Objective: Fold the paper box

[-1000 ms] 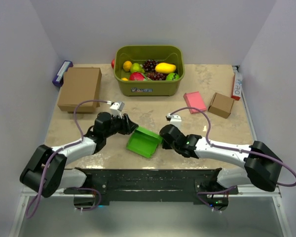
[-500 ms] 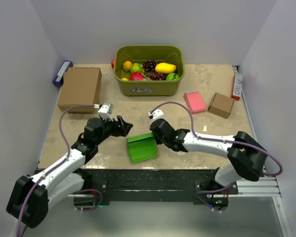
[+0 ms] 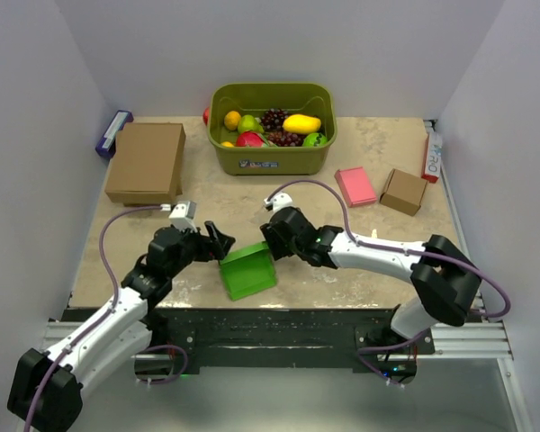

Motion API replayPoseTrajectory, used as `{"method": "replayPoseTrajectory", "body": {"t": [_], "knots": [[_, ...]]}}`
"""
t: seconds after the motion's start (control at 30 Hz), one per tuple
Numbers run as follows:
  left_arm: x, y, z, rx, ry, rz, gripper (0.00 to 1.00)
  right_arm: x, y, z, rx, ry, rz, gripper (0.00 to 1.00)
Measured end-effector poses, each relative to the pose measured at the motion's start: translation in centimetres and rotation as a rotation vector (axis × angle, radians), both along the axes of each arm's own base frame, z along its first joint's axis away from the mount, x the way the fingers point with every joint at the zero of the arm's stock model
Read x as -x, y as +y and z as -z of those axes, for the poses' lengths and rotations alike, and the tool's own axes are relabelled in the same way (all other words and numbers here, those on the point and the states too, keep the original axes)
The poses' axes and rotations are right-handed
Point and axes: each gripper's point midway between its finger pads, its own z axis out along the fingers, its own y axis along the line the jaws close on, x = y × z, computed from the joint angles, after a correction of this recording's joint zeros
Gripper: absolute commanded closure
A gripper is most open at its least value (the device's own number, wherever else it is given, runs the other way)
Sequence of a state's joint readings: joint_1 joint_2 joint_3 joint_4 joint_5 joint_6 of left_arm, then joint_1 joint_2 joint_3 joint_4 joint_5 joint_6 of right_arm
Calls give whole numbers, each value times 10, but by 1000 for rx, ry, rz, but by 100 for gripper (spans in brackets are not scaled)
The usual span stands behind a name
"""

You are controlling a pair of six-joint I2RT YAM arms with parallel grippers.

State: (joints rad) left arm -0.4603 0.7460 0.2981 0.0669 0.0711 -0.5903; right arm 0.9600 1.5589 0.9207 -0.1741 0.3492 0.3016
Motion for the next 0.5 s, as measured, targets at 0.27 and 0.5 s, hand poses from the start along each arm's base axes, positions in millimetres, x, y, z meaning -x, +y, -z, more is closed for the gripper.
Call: {"method": "replayPoseTrajectory", "body": {"t": [0.27,0.5], "knots": [[15,10,13,-3,94,-43,11,7,-6,-51,-108,-29,39,24],[29,14,10,35,128,-59,11,13,5,-77,-250,-2,71,28]]}}
